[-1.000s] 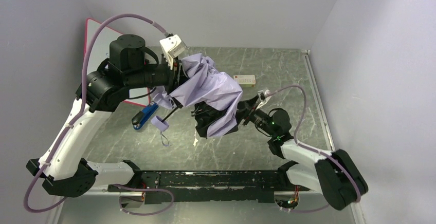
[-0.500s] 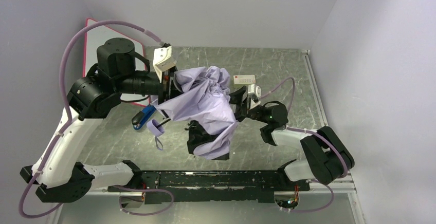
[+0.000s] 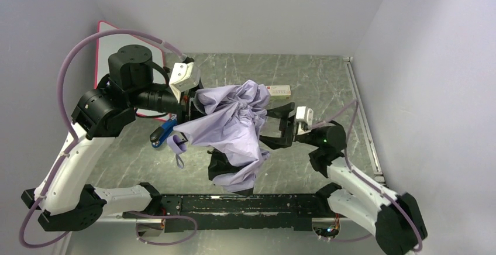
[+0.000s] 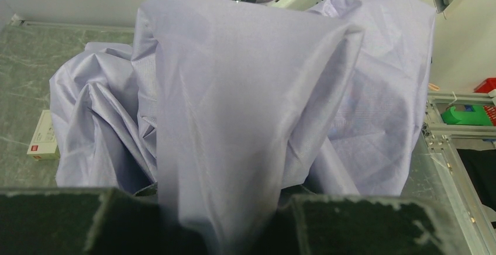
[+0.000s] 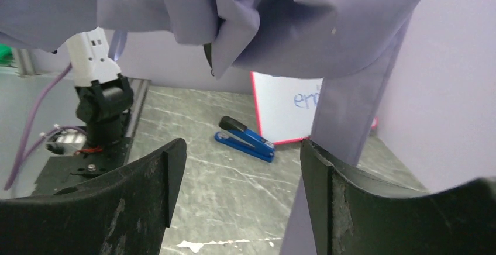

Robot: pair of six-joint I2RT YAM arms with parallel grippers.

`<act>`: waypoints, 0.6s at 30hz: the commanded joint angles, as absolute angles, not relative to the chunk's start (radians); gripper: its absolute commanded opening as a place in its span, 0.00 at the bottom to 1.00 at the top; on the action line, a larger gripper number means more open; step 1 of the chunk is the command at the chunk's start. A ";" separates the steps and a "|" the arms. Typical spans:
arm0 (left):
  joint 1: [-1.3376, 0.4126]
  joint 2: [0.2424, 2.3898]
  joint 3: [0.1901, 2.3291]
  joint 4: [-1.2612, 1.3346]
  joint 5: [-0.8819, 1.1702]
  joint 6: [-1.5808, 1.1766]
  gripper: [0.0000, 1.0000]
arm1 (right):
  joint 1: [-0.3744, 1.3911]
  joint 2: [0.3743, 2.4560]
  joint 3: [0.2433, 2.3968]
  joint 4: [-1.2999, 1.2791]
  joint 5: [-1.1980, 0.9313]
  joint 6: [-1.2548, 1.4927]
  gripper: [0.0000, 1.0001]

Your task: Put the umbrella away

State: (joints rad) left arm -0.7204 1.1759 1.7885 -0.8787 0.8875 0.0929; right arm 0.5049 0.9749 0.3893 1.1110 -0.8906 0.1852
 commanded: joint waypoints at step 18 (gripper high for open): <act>-0.731 1.149 1.814 -0.845 1.021 0.115 0.05 | 0.500 0.902 0.538 0.589 -0.820 -0.085 0.76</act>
